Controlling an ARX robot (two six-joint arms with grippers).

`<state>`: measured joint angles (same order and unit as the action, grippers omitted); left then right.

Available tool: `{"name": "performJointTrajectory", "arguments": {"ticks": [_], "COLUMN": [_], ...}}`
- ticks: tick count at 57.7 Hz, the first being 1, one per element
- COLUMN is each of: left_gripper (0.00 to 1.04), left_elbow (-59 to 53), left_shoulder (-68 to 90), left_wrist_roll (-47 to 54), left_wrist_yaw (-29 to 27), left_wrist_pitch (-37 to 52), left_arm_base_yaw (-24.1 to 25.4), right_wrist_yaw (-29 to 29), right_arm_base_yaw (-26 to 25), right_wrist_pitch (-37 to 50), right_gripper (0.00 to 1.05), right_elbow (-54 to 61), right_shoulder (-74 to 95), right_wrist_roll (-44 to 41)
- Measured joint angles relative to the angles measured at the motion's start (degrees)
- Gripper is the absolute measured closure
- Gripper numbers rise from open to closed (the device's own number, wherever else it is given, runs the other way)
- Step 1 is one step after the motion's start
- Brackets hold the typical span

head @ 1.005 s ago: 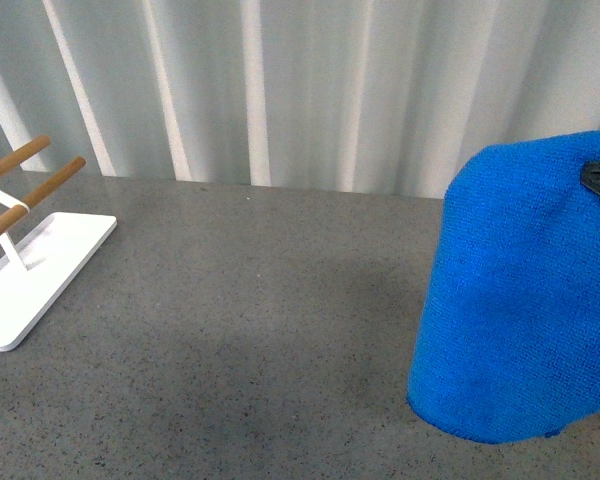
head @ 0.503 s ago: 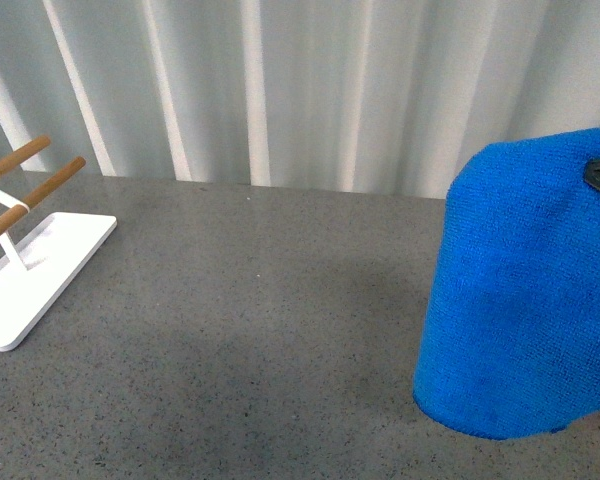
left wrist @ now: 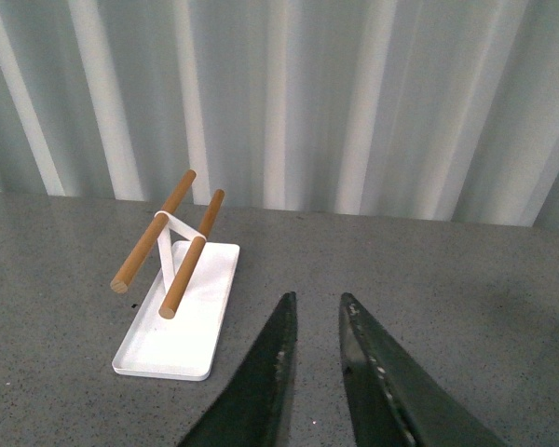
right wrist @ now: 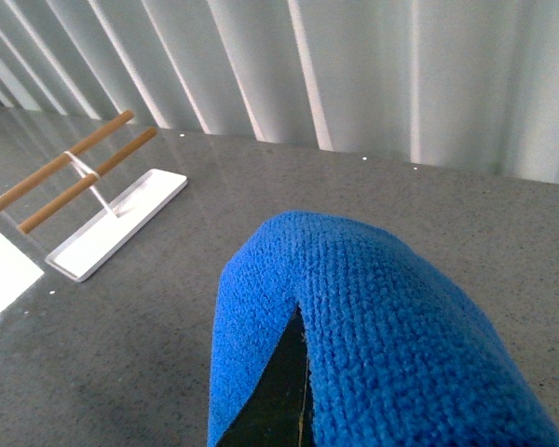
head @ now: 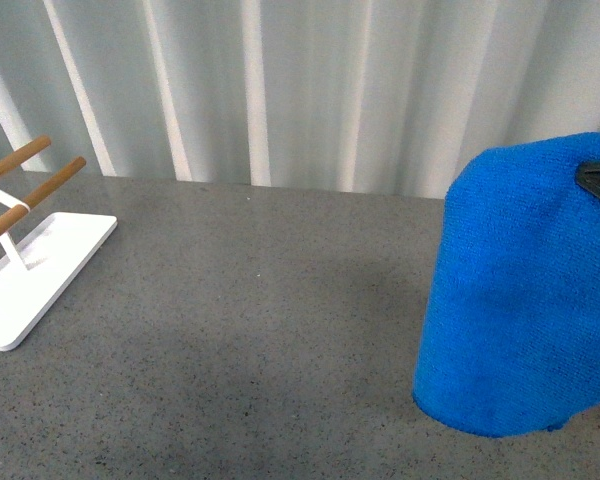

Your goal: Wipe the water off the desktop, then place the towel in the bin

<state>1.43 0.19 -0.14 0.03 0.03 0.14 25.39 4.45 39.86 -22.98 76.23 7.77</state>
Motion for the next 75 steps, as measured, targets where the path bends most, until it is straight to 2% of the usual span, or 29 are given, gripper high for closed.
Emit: {"name": "performJointTrajectory", "arguments": {"ticks": [10,26,36,44,59,75], "left_gripper": [0.53,0.06,0.07,0.07,0.07,0.07], "left_elbow": [0.0,0.0,0.0,0.0,0.0,0.0], "left_shoulder": [0.0,0.0,0.0,0.0,0.0,0.0], "left_wrist_roll": [0.0,0.0,0.0,0.0,0.0,0.0], "left_wrist_yaw": [0.0,0.0,0.0,0.0,0.0,0.0], "left_wrist_pitch": [0.0,0.0,0.0,0.0,0.0,0.0], "left_arm_base_yaw": [0.0,0.0,0.0,0.0,0.0,0.0], "right_wrist_yaw": [-3.7,-10.3,-12.6,-15.4,-18.1,-22.4], "right_arm_base_yaw": [1.0,6.7,9.3,10.3,9.3,6.9], "right_wrist_pitch": [-5.4,-15.4,-15.0,-21.9,-28.7,-30.1], "right_gripper": [1.01,1.01,1.01,1.01,1.01,1.01], "right_elbow": [-7.1,-22.9,-29.1,-30.1,-32.9,-37.2], "right_shoulder": [7.8,24.3,26.2,31.7,44.4,48.8], "right_wrist_roll": [-1.7,-4.9,-3.8,-4.0,-2.7,-2.6]}}
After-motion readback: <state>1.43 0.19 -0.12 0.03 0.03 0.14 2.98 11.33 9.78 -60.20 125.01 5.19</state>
